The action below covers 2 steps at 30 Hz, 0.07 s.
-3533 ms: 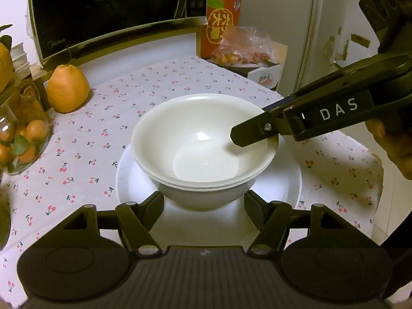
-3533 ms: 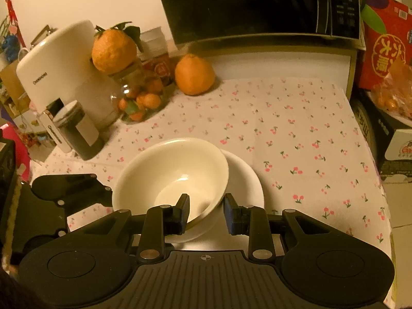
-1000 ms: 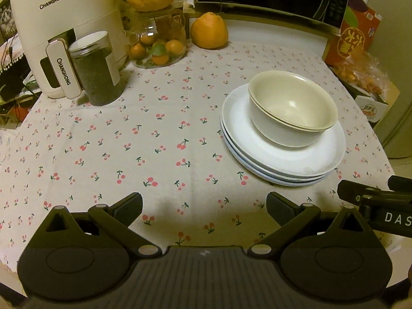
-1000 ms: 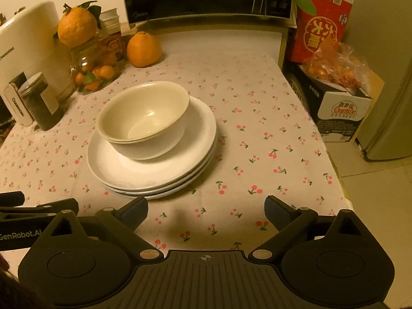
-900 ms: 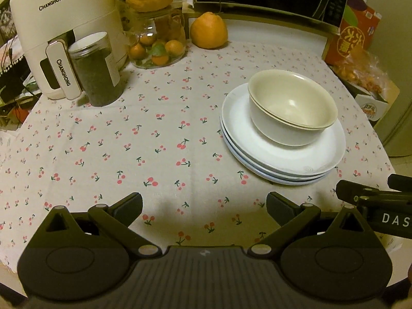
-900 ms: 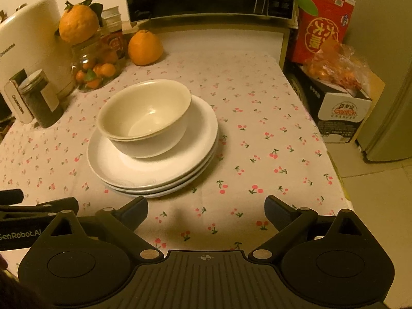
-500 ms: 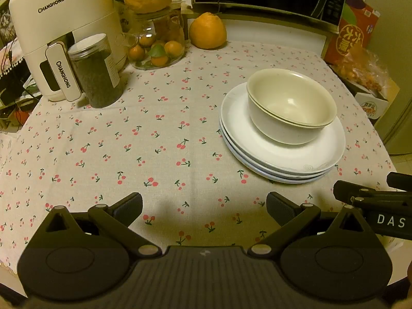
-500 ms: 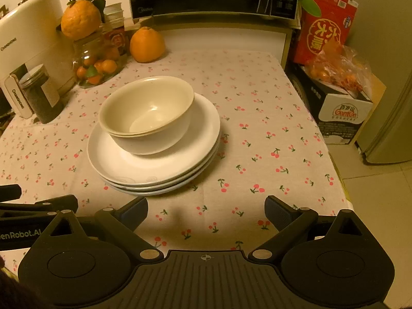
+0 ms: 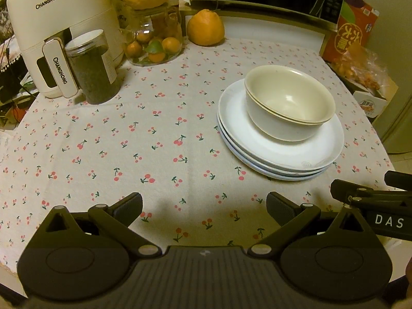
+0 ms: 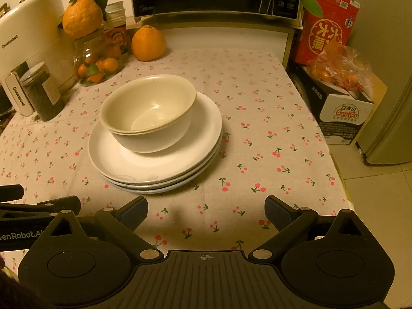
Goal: Organize plates and bowls
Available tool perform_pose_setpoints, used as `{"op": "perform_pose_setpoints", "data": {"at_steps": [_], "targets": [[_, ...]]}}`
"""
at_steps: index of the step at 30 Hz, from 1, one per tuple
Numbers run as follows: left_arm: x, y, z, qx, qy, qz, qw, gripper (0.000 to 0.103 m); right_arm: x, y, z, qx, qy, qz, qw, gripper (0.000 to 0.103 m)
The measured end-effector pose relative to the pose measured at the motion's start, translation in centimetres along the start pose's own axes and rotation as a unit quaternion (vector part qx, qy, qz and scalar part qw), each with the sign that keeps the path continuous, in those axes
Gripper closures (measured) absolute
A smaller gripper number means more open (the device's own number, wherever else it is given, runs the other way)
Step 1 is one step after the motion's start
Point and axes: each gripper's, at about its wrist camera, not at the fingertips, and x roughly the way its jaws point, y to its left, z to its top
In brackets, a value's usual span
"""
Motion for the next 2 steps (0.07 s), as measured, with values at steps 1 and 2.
{"op": "perform_pose_setpoints", "data": {"at_steps": [1,2], "targets": [[0.06,0.00,0.02,0.000,0.001,-0.001,1.0000,0.001,0.00,0.00,0.00,0.000,0.000,0.000,1.000,0.004],[0.15,0.02,0.04,0.001,0.003,-0.002,1.0000,0.001,0.00,-0.01,-0.03,0.000,0.000,0.000,1.000,0.004]]}}
